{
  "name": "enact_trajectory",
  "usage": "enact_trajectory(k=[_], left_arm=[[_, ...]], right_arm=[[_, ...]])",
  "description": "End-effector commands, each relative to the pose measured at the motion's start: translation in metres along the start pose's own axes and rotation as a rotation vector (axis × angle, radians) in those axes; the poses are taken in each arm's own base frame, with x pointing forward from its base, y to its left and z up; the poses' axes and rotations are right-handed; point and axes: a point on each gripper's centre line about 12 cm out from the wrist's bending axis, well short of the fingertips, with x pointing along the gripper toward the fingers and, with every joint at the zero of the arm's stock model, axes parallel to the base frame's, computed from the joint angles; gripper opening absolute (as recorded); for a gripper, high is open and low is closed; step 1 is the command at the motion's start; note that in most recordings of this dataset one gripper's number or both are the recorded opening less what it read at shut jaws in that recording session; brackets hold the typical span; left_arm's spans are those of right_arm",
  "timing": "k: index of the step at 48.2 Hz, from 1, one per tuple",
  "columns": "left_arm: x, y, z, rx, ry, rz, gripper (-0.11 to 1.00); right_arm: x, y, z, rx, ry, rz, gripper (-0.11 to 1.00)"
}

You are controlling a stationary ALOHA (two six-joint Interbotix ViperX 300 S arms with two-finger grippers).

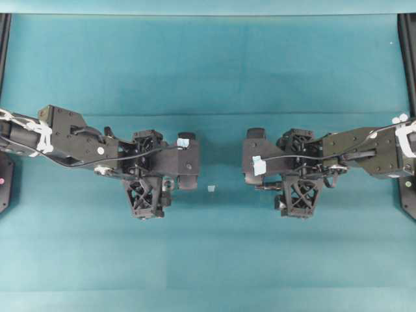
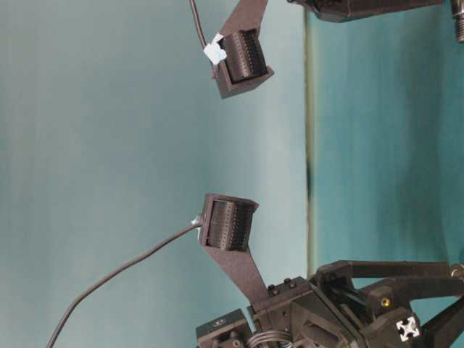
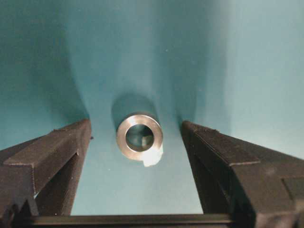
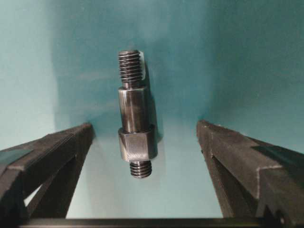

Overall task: Insert the washer onto the shaft with both hands.
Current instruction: 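Close left gripper on the washer and right gripper on the shaft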

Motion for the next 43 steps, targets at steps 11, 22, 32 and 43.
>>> enact_trajectory(k=[11,22,32,43], left_arm=[[-0.0017,0.0001,0.0028,0.000,-0.017,0.001,0.82],[-0.0027,-0.0005,0.0033,0.001,-0.020,0.000,0.79],[-0.0032,-0.0039,0.0015,0.012,-0.014,-0.004,0.51],[-0.0036,-0.0073,-0.0005,0.030,-0.011,-0.008,0.35]], right_arm=[[-0.0009,-0.0029,0.0017,-0.006,-0.006,-0.003,0.79],[-0.0003,-0.0031,0.0005,-0.008,-0.006,-0.005,0.65],[0.0000,-0.0032,0.0013,-0.010,-0.009,-0.005,0.24],[0.0002,-0.0033,0.0001,-0.019,-0.003,-0.006,-0.01]])
